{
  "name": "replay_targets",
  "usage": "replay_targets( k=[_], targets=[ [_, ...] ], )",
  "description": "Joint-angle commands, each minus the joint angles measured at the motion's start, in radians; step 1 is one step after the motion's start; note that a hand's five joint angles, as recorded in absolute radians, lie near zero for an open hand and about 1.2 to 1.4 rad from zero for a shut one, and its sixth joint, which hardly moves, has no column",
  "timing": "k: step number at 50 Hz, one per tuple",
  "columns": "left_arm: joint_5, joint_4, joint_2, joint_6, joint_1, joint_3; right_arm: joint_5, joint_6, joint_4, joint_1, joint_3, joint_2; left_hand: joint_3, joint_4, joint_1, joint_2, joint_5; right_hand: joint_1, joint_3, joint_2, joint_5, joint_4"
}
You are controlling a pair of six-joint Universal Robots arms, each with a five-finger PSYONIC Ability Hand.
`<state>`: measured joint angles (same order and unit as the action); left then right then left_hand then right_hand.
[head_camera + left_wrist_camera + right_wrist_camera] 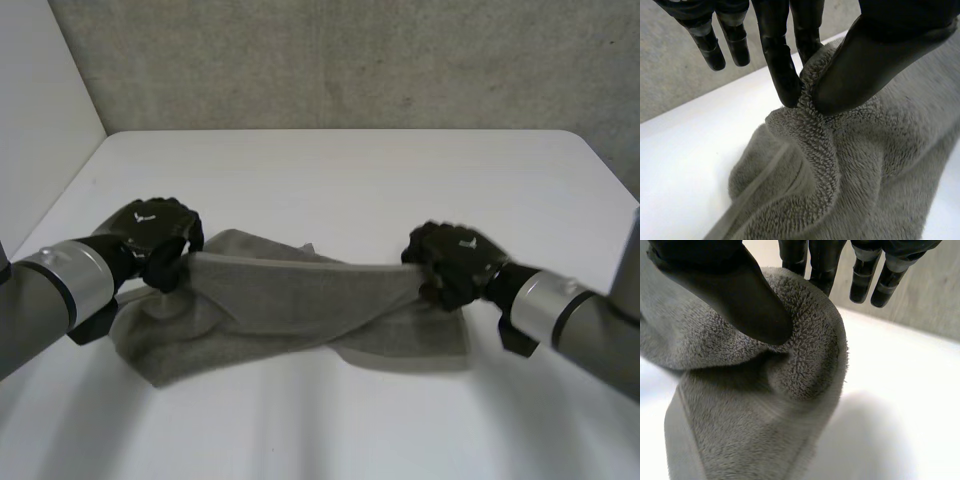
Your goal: Fold the towel.
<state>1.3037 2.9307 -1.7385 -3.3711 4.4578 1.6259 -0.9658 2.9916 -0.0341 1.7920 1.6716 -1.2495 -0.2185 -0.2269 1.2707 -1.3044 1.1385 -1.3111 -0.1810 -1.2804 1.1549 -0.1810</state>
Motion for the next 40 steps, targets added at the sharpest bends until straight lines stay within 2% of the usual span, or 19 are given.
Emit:
replay_targets(
  k=[1, 6, 8, 9, 11, 12, 13, 15, 17, 18, 19, 21, 23, 26, 28, 29, 31, 33, 40],
  targets=[
    [0.000, 0.004, -0.016, -0.010, -0.009, -0.007, 0.093, -0.105, 0.143, -0.011, -0.099, -0.028, 0.044, 0.052, 0.076, -0.042, 0.034, -0.085, 0.007, -0.116, 0.067, 0.006],
    [0.000, 0.028, -0.106, -0.036, -0.008, -0.130, 0.047, -0.195, 0.214, 0.061, -0.314, 0.108, 0.044, 0.052, 0.111, -0.077, 0.069, -0.085, 0.007, -0.116, 0.067, 0.006],
    [0.005, 0.040, -0.146, -0.042, -0.009, -0.196, -0.023, -0.250, 0.269, 0.104, -0.518, 0.200, 0.044, 0.052, 0.125, -0.092, 0.083, -0.085, 0.007, -0.116, 0.067, 0.006],
    [0.008, 0.051, -0.176, -0.037, -0.014, -0.269, -0.024, -0.250, 0.269, 0.104, -0.520, 0.200, 0.044, 0.052, 0.126, -0.092, 0.083, -0.085, 0.007, -0.116, 0.067, 0.006],
    [0.015, 0.062, -0.196, -0.030, -0.017, -0.344, -0.111, -0.301, 0.273, 0.124, -0.739, 0.228, 0.044, 0.052, 0.126, -0.092, 0.083, -0.085, 0.007, -0.116, 0.067, 0.006],
    [0.035, 0.086, -0.203, -0.018, -0.020, -0.413, -0.111, -0.301, 0.273, 0.124, -0.740, 0.228, 0.044, 0.052, 0.126, -0.092, 0.083, -0.085, 0.007, -0.116, 0.067, 0.006],
    [0.035, 0.087, -0.203, -0.018, -0.020, -0.414, -0.161, -0.307, 0.252, 0.135, -0.833, 0.223, 0.044, 0.052, 0.126, -0.092, 0.083, -0.085, 0.007, -0.116, 0.067, 0.006],
    [0.063, 0.137, -0.200, 0.002, -0.020, -0.471, -0.209, -0.298, 0.205, 0.145, -0.910, 0.213, 0.044, 0.052, 0.126, -0.092, 0.083, -0.085, 0.007, -0.116, 0.067, 0.006],
    [0.109, 0.293, -0.173, 0.056, -0.023, -0.532, -0.249, -0.281, 0.123, 0.150, -0.944, 0.186, 0.044, 0.052, 0.126, -0.092, 0.083, -0.085, 0.007, -0.116, 0.067, 0.006],
    [0.109, 0.294, -0.173, 0.056, -0.023, -0.532, -0.276, -0.257, 0.032, 0.148, -0.937, 0.145, 0.044, 0.052, 0.126, -0.092, 0.083, -0.085, 0.007, -0.116, 0.067, 0.006],
    [0.115, 0.371, -0.121, 0.079, -0.025, -0.535, -0.295, -0.226, -0.046, 0.145, -0.906, 0.087, 0.044, 0.052, 0.126, -0.092, 0.083, -0.085, 0.007, -0.116, 0.067, 0.006],
    [0.112, 0.438, -0.047, 0.094, -0.023, -0.534, -0.289, -0.205, -0.093, 0.136, -0.864, 0.021, 0.044, 0.052, 0.126, -0.092, 0.083, -0.085, 0.007, -0.116, 0.067, 0.006],
    [0.100, 0.491, 0.049, 0.098, -0.008, -0.517, -0.272, -0.191, -0.098, 0.132, -0.816, -0.029, 0.044, 0.052, 0.126, -0.092, 0.083, -0.085, 0.007, -0.116, 0.067, 0.006],
    [0.080, 0.489, 0.067, 0.098, -0.003, -0.500, -0.217, -0.190, -0.107, 0.121, -0.704, -0.077, 0.044, 0.052, 0.126, -0.092, 0.083, -0.085, 0.007, -0.116, 0.067, 0.006],
    [-0.006, 0.489, 0.077, 0.096, 0.017, -0.407, -0.182, -0.201, -0.107, 0.113, -0.625, -0.102, 0.044, 0.052, 0.126, -0.092, 0.083, -0.085, 0.007, -0.116, 0.067, 0.006],
    [-0.006, 0.489, 0.077, 0.096, 0.017, -0.406, -0.151, -0.229, -0.106, 0.112, -0.539, -0.143, 0.044, 0.052, 0.126, -0.092, 0.083, -0.085, 0.007, -0.116, 0.067, 0.006],
    [-0.049, 0.489, 0.083, 0.094, 0.025, -0.340, -0.151, -0.229, -0.106, 0.112, -0.538, -0.143, 0.044, 0.052, 0.126, -0.092, 0.083, -0.085, 0.007, -0.116, 0.067, 0.006],
    [-0.081, 0.492, 0.082, 0.093, 0.025, -0.249, -0.130, -0.327, -0.107, 0.099, -0.358, -0.172, 0.044, 0.052, 0.126, -0.092, 0.083, -0.085, 0.007, -0.116, 0.067, 0.006],
    [-0.107, 0.518, 0.057, 0.038, 0.025, 0.107, -0.107, -0.506, -0.119, 0.040, -0.074, -0.176, 0.044, 0.052, 0.126, -0.092, 0.083, -0.085, 0.007, -0.116, 0.067, 0.006]
  ],
)
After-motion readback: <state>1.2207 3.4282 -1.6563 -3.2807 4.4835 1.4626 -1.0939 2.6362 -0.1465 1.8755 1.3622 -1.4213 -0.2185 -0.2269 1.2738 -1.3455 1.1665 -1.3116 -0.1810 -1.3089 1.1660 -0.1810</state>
